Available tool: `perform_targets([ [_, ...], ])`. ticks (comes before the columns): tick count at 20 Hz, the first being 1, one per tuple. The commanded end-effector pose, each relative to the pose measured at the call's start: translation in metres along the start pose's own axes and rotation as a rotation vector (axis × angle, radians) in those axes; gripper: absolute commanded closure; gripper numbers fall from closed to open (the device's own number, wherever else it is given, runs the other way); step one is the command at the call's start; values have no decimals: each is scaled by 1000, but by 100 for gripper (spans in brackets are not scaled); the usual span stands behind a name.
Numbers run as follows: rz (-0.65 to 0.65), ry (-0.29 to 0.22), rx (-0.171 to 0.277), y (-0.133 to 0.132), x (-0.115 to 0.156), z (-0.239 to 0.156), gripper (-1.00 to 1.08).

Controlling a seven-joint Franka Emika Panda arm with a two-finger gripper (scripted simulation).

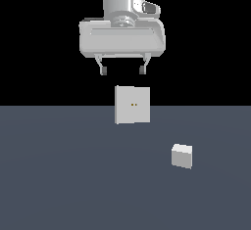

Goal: Plug the charger into the wall socket.

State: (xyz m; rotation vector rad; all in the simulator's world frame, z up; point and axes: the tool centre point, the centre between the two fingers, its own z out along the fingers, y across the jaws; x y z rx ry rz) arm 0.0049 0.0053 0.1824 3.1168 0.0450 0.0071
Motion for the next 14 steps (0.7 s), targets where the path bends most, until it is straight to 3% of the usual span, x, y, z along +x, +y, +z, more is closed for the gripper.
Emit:
perform_targets([
  [1,0,0,0,0,0,0,-92],
  [14,86,38,-7,19,-13,18,-92],
])
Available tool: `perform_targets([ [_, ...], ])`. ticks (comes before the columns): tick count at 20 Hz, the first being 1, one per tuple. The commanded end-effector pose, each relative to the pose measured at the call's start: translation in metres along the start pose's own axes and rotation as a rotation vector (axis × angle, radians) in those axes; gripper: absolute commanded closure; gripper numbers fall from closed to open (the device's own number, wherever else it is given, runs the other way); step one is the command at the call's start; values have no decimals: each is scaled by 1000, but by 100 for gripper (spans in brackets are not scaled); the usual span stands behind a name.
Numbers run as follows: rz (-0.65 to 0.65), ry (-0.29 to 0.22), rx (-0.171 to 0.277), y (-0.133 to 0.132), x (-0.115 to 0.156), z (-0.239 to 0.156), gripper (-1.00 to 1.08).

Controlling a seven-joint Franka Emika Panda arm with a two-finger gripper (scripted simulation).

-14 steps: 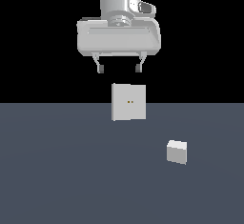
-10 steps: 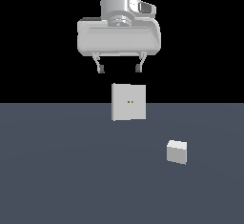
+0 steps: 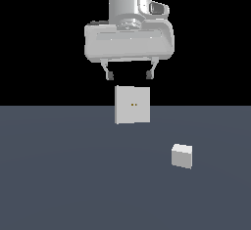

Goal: Plug the charger into the wall socket.

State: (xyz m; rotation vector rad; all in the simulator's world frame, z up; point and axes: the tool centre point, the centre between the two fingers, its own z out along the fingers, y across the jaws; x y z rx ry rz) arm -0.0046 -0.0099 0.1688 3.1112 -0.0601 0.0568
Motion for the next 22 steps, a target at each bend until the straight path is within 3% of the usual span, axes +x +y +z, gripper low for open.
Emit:
perform_targets([
  [1,31,13,-3,7,-5,7,-92],
  [22,394,177,-34,77,-64,86,-92],
])
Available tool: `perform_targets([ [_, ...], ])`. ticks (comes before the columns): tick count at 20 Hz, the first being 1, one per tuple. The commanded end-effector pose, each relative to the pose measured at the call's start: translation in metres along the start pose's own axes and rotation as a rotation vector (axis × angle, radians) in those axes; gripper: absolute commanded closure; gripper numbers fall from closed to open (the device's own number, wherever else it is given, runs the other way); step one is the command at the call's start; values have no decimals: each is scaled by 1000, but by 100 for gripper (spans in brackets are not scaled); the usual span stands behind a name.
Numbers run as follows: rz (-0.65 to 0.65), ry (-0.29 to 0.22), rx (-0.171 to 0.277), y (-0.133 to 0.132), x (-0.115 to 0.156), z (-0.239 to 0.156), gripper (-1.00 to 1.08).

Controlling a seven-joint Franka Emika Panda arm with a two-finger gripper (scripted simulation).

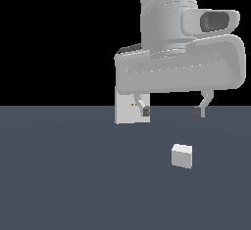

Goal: Plug the charger into the wall socket.

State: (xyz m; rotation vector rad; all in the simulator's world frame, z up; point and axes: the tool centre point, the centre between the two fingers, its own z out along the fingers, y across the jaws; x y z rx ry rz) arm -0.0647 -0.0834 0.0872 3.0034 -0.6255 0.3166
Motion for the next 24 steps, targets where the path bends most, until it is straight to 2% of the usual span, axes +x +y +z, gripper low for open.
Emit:
perform_targets([
  [1,33,16,-3,7,-4,7,-92],
  [10,96,44,-10,20,-13,21,-92],
  [18,97,44,-10,20,-15,26,-92],
  [24,100,44,-9,20,-20,47,-92],
])
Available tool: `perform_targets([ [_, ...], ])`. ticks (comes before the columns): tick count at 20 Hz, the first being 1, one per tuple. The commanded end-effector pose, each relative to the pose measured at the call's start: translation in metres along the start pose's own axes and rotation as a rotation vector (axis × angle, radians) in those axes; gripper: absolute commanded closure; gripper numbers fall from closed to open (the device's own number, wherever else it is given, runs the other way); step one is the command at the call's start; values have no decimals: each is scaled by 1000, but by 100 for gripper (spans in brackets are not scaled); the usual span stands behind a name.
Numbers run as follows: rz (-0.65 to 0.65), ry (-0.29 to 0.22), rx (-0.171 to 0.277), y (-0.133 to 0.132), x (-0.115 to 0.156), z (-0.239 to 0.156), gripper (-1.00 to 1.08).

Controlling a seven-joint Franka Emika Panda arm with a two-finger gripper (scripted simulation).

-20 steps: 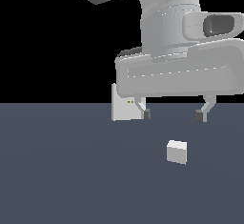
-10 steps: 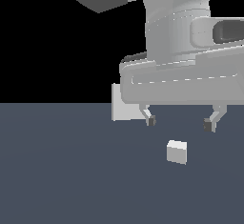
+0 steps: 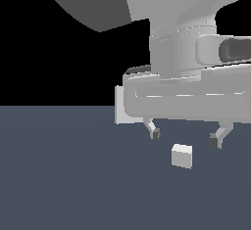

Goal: Plug the charger into the wall socket.

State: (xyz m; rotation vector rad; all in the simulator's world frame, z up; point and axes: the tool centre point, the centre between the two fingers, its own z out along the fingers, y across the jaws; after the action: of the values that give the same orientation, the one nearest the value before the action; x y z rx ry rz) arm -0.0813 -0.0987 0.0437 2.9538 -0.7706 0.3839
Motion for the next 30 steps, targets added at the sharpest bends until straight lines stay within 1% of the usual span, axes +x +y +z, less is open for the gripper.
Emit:
perform_targets([
  [1,1,-1,0,0,-4,11,-92],
  [5,1,0,0,0,-7,25,-92],
  [10,2,0,0,0,-8,31,-92],
  [11,2,0,0,0,-8,31,108],
  [23,-1,1,1,0,-8,30,108],
  [30,-66,2,17,-4,-1,25,108],
])
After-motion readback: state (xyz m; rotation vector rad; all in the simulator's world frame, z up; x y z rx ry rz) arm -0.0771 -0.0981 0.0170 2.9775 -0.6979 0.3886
